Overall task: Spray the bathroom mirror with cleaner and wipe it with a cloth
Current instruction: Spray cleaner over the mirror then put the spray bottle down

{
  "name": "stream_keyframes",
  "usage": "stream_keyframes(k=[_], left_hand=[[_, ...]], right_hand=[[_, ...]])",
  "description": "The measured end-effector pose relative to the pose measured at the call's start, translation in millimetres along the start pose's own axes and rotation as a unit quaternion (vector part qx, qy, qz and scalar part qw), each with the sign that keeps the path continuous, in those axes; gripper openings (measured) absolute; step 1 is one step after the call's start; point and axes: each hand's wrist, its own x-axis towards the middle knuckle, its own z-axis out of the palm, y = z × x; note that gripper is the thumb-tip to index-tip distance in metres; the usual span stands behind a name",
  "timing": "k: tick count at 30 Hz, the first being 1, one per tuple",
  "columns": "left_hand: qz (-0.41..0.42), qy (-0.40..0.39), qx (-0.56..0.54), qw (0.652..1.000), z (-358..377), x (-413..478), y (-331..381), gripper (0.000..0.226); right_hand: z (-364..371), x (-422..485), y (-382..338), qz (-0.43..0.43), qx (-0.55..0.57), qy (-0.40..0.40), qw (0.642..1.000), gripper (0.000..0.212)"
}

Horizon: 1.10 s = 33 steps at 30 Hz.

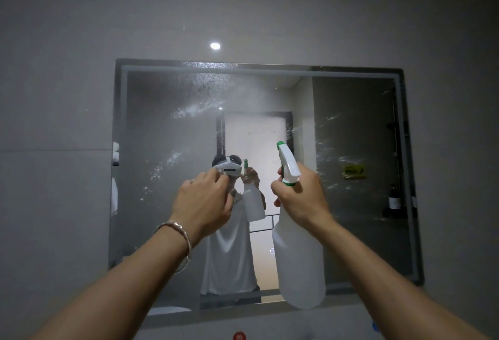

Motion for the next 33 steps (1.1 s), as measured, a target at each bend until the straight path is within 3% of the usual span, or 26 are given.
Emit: stream_keyframes(k=[2, 5, 15, 22, 25, 28, 31, 33], left_hand=[[0.004, 0.009, -0.010, 1.000, 0.6, 1.0, 3.8, 0.027], [0.001, 0.011, -0.021, 1.000, 1.2, 5.4, 8.1, 0.025], [0.022, 0.036, -0.022, 0.999, -2.4, 26.9, 32.7, 0.027], [0.031, 0.022, -0.022, 0.999, 9.2, 30.2, 48.3, 0.032], [0.029, 0.017, -0.033, 0.999, 13.5, 30.1, 51.7, 0.028], [0.034, 0.019, -0.029, 0.999, 15.5, 30.2, 54.2, 0.032], [0.031, 0.007, -0.031, 0.999, 13.8, 32.3, 58.7, 0.030], [0.034, 0.005, -0.035, 0.999, 11.4, 33.7, 63.4, 0.029]], right_hand=[[-3.3, 0.2, 0.8, 0.007, 0.006, -0.005, 1.000, 0.005], [-10.6, 2.0, 1.6, 0.011, 0.018, -0.003, 1.000, 0.022], [-35.7, 8.1, 13.6, 0.017, -0.007, 0.021, 1.000, 0.014], [-47.5, 6.9, 20.2, -0.011, -0.110, 0.033, 0.993, 0.025], [-52.3, 4.7, 23.8, -0.008, -0.125, 0.035, 0.992, 0.014], [-56.8, 3.3, 27.4, -0.006, -0.130, 0.030, 0.991, 0.009], [-62.7, 3.7, 29.7, -0.004, -0.117, 0.028, 0.993, 0.022], [-68.6, 4.7, 29.9, 0.003, -0.113, 0.021, 0.993, 0.016]])
